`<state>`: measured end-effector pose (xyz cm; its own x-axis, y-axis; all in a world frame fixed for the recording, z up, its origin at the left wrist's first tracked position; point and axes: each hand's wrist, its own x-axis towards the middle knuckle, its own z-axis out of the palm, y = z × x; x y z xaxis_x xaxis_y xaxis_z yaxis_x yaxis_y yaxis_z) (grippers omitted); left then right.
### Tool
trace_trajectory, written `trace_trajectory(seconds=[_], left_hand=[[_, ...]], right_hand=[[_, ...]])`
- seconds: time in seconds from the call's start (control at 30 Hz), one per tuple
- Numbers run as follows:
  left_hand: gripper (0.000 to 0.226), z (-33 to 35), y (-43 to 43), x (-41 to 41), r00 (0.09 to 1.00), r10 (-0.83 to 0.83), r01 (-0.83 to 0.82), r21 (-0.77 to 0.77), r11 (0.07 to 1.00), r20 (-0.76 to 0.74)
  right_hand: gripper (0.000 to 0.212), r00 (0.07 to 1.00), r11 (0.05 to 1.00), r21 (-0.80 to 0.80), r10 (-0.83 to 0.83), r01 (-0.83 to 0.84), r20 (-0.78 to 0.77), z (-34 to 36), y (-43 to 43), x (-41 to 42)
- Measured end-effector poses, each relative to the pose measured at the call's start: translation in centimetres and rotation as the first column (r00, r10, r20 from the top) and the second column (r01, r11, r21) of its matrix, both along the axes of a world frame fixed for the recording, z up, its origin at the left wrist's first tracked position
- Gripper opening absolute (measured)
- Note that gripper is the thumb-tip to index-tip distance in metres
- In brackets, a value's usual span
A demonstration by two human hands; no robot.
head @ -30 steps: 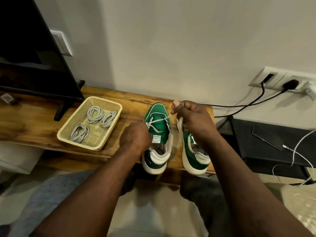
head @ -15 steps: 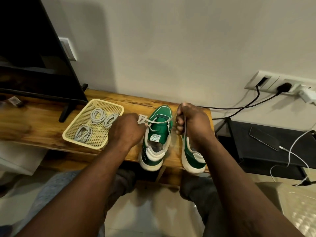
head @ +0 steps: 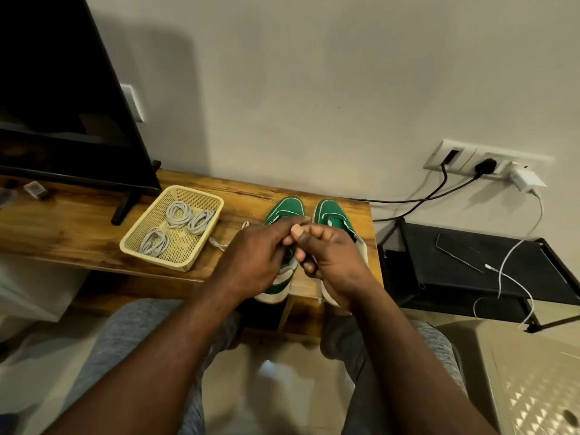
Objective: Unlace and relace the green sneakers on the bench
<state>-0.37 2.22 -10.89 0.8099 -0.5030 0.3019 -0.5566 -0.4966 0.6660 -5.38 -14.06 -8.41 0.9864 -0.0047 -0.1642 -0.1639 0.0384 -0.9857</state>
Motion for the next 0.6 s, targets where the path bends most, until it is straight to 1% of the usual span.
trace_trajectory(seconds=[0.07,0.13,0.17,0.23,0.3,0.37,0.43,0.5,0.6], left_hand=[[0.042,0.1,0.2,0.6,1.000,-0.001,0.000,-0.056,0.998,-0.019],[0.027,0.1,0.3,0.9,0.998,-0.019,0.009,-0.151,0.988,-0.064],[0.021,0.1,0.2,0.9,0.998,-0.010,-0.001,-0.177,0.984,-0.061],[0.013,0.2,0.2,1.0,0.997,0.060,-0.067,-0.212,0.975,-0.041],[0.012,0.0,0.0,1.5,0.982,0.167,-0.185,-0.249,0.951,-0.091],[0.012,-0.2,-0.4,1.9,0.961,0.227,-0.261,-0.242,0.935,-0.161],[0.015,-0.6,-0.9,1.9,0.956,0.165,-0.225,-0.247,0.942,-0.242],[0.022,-0.7,-1.6,1.4,0.941,0.081,-0.168,-0.245,0.955,-0.328],[0.024,-0.6,-2.7,1.2,0.866,-0.012,-0.163,-0.305,0.938,-0.500]], right_hand=[[0.029,0.997,0.997,-0.002,-0.082,0.081,-0.006,-0.1,-0.6,0.1],[0.033,0.993,0.993,0.030,-0.110,0.111,-0.032,-0.3,-1.3,0.3],[0.034,0.995,0.993,0.066,-0.090,0.093,-0.053,-0.3,-1.6,0.4],[0.032,0.997,0.984,0.180,0.019,-0.005,-0.075,-0.3,-2.1,0.5],[0.026,0.987,0.950,0.285,0.150,-0.127,-0.062,-0.2,-2.3,0.6],[0.024,0.974,0.920,0.338,0.225,-0.200,-0.036,-0.2,-1.9,0.6],[0.024,0.970,0.895,0.388,0.242,-0.221,-0.005,-0.2,-1.4,0.7],[0.024,0.975,0.863,0.461,0.220,-0.206,0.024,0.0,-1.3,0.9],[0.026,0.990,0.809,0.571,0.130,-0.136,0.052,0.1,-1.7,1.5]])
